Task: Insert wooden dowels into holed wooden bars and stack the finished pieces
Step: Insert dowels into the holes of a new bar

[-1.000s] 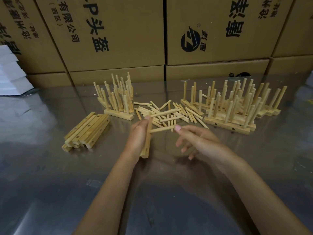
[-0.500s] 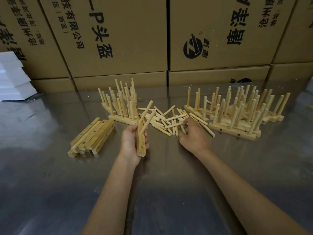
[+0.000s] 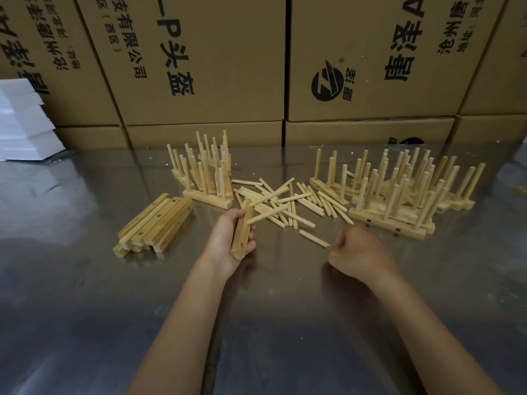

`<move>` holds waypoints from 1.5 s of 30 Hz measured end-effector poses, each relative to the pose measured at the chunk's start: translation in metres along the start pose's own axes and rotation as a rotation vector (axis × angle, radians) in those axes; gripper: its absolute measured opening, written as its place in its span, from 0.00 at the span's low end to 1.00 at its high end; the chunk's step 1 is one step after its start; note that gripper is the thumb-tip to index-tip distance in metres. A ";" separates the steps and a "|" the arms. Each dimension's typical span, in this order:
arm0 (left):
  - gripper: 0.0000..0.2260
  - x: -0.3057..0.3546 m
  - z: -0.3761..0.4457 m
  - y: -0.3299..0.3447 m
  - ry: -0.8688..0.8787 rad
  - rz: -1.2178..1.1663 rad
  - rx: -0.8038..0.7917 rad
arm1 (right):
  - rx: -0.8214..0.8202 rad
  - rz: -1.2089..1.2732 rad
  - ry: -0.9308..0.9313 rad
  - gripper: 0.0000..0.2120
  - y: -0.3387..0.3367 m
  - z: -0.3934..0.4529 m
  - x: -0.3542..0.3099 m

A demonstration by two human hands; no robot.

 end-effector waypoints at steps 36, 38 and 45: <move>0.14 -0.005 -0.017 0.044 0.120 0.385 -0.146 | -0.308 0.520 -0.530 0.18 0.027 -0.052 -0.071; 0.16 -0.008 -0.016 0.045 0.096 0.442 -0.167 | -0.516 0.761 -0.374 0.19 0.033 -0.051 -0.068; 0.14 -0.012 -0.013 0.042 0.024 0.299 -0.215 | 0.311 -0.312 -0.547 0.02 0.026 -0.085 -0.088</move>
Point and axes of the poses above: each hand's wrist, its own z-axis towards the middle knuckle, its own y-axis out of the palm, x = y × z, the point moved 4 cm from there along z, towards the middle knuckle, and after that the axes turned 13 degrees about -x, right-handed, at the moved point
